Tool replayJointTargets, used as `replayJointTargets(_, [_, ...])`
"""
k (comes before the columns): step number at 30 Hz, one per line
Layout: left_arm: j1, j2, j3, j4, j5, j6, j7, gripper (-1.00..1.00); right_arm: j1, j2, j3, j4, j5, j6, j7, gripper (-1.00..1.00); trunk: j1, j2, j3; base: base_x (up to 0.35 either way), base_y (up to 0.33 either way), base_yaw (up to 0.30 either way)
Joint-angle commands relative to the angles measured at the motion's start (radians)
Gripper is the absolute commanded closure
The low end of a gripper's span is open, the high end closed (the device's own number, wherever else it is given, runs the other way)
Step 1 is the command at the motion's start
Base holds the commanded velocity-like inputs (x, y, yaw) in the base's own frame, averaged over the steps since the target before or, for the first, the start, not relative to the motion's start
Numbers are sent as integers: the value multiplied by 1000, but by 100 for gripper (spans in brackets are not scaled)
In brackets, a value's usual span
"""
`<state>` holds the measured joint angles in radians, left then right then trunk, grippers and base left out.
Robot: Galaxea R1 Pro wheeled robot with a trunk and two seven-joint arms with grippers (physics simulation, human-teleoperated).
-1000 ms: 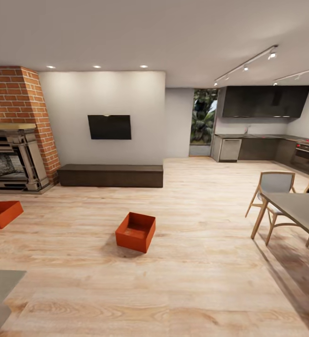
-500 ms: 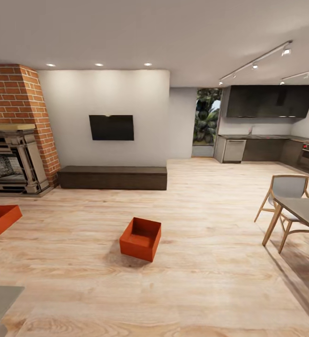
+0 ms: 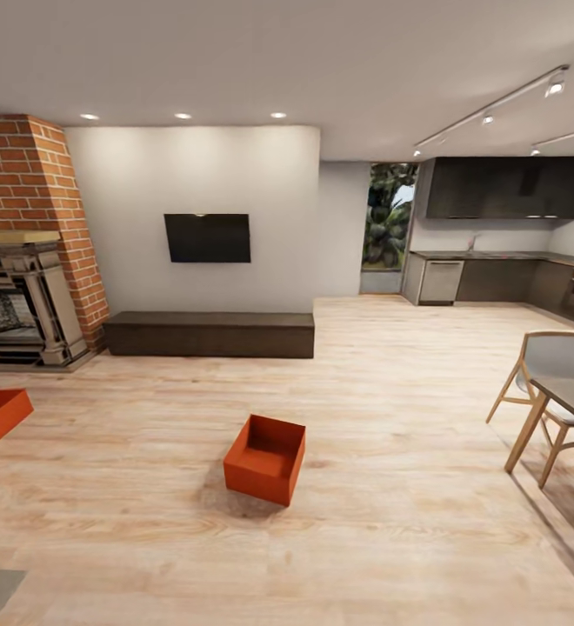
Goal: Move the two storage containers from the living room to the garage. In the garage, place one container on the floor and stack the other container on top of it (either order is fine).
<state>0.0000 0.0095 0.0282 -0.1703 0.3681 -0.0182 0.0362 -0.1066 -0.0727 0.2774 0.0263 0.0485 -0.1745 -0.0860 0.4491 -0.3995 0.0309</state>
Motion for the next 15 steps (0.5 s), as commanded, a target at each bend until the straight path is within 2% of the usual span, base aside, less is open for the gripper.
replayJointTargets(1, [0,0,3,0,1,-2,1,-100,-1,0,3,3,5,-5,-4,-100,1,0,0,321,76,0])
replayJointTargets(8, [0,-2,3,0,0,-5,1,-100,-2,0,3,3,7,-6,-5,-100,1,0,0,321,76,-16])
replayJointTargets(15, [0,-2,3,0,1,-8,2,-100,-1,2,2,3,5,-5,-4,-100,1,0,0,321,76,-240])
